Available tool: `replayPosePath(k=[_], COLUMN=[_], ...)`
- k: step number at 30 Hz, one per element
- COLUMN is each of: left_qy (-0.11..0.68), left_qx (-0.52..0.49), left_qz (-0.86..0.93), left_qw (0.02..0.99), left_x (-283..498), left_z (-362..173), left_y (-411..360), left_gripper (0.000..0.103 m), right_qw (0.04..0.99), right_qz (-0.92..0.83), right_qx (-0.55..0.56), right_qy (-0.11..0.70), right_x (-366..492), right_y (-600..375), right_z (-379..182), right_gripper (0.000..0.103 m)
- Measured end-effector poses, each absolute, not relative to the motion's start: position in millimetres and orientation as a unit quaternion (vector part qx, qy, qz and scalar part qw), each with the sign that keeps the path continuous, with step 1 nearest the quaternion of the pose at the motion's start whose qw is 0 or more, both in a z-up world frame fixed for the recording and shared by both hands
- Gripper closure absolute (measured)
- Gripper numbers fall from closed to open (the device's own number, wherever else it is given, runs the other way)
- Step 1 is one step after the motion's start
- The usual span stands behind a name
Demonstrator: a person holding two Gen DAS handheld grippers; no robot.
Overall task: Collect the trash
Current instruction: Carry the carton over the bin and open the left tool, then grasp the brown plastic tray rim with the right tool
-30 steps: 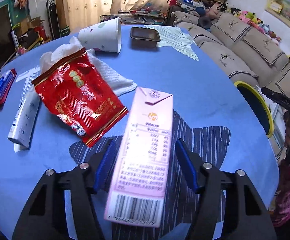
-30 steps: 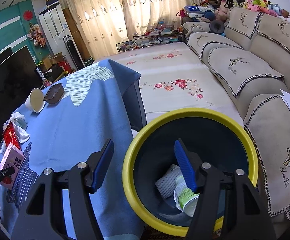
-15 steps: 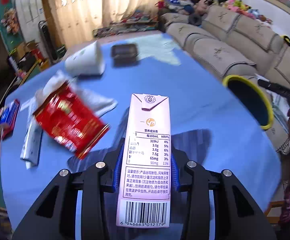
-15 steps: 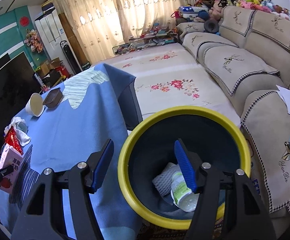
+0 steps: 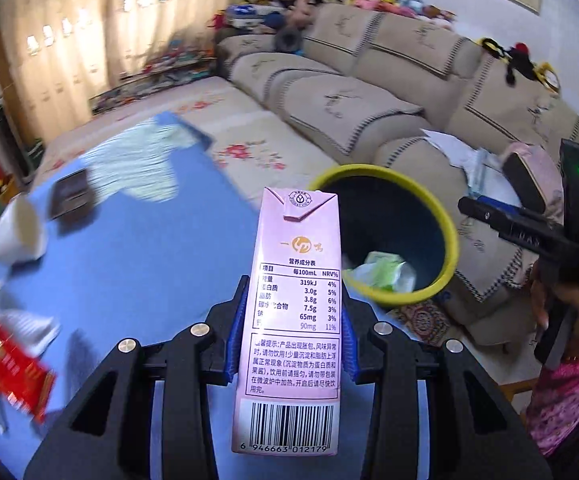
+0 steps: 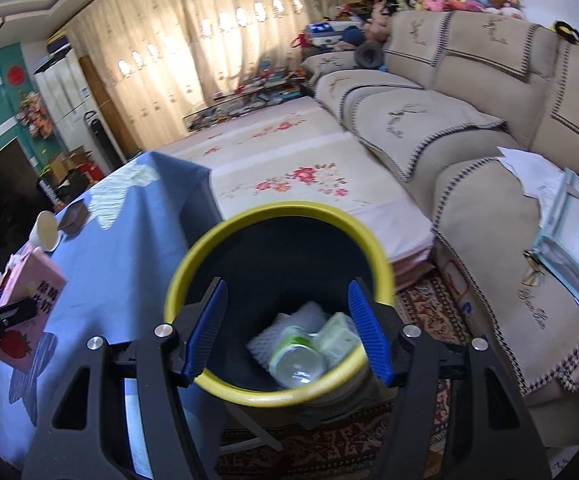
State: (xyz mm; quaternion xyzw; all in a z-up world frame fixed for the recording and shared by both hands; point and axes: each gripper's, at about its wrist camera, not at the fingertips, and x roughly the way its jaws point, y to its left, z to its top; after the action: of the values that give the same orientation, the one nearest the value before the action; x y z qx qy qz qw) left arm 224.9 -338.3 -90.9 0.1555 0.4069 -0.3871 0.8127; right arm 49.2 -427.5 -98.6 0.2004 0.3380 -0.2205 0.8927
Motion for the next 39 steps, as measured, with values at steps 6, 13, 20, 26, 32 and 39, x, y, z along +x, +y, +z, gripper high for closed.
replayPosePath(k=[6,13,20,26,32,39], left_qy=[0.421,0.431,0.414,0.384,0.374,0.357], left_qx=[0.165,0.166,0.143,0.113,0.086,0.066], left_qz=[-0.422,-0.424,-0.413,-0.389,-0.341,-0.266], left_qw=[0.786,0.779,0.798,0.83,0.858,0.893], left_x=[228,240,247,241,247,262], left_z=[-106,-121,-110,-96,-90,-92], left_y=[-414,-472,-461,-400,-307,-192], left_gripper=[0.064,0.047,0.037,0.028,0.021,0.012], right_qw=[0.888,0.883,0.884,0.887,0.893,0.9], right_qz=[-0.231,-0.231,-0.228,-0.212,-0.177,-0.114], right_qx=[0.212,0.226,0.226,0.218,0.197,0.163], right_qy=[0.338,0.34,0.34,0.347,0.365,0.387], right_x=[34,25,24,39,74,141], right_y=[-444,-451,-450,-433,-407,-360], right_z=[-105,-113,-111,-110,-109,-99], right_gripper=[0.043,0.043,0.042,0.042,0.042,0.042])
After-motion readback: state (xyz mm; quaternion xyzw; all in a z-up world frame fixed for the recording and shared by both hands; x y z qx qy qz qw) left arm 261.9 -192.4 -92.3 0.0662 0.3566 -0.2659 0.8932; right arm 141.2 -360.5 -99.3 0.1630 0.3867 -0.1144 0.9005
